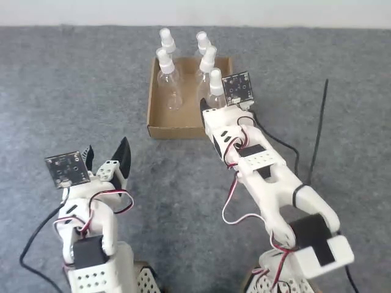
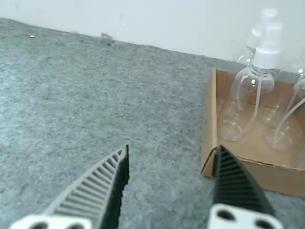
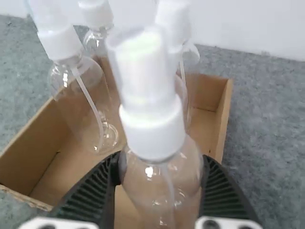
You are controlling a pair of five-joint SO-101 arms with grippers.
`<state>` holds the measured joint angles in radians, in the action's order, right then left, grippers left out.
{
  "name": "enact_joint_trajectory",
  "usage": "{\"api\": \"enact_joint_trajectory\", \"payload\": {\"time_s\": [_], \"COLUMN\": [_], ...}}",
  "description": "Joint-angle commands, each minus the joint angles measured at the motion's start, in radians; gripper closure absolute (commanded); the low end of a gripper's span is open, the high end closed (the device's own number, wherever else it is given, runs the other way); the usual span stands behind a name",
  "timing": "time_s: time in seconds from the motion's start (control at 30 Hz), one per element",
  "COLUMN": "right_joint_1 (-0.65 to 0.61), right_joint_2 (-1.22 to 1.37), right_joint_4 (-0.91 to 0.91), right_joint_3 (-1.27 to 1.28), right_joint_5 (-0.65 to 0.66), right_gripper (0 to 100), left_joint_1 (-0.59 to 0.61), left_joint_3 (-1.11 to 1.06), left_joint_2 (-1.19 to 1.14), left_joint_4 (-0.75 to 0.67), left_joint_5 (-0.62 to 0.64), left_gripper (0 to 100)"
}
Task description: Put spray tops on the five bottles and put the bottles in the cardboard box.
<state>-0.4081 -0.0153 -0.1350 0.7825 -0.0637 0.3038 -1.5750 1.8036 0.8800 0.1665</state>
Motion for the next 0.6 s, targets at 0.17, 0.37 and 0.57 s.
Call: {"api": "enact_joint_trajectory", "payload": {"time_s": [0.17, 0.37, 0.57], "right_joint_1": [0.021, 0.051, 0.062], "right_joint_2": [0.039, 0.085, 0.097], "right_joint_4": [-0.090, -0.125, -0.124], "right_joint_3": [-0.072, -0.072, -0.072], "right_joint_5": [0.006, 0.006, 0.006], "right_gripper": [87.4, 87.1, 87.0], "left_joint_1": [0.006, 0.005, 0.003], "left_joint_3": [0.013, 0.013, 0.005], "left_joint_2": [0.011, 0.011, 0.011], "left_joint_4": [-0.035, -0.035, -0.037], "left_joint_5": [-0.005, -0.006, -0.006], "left_gripper": [74, 74, 74]}}
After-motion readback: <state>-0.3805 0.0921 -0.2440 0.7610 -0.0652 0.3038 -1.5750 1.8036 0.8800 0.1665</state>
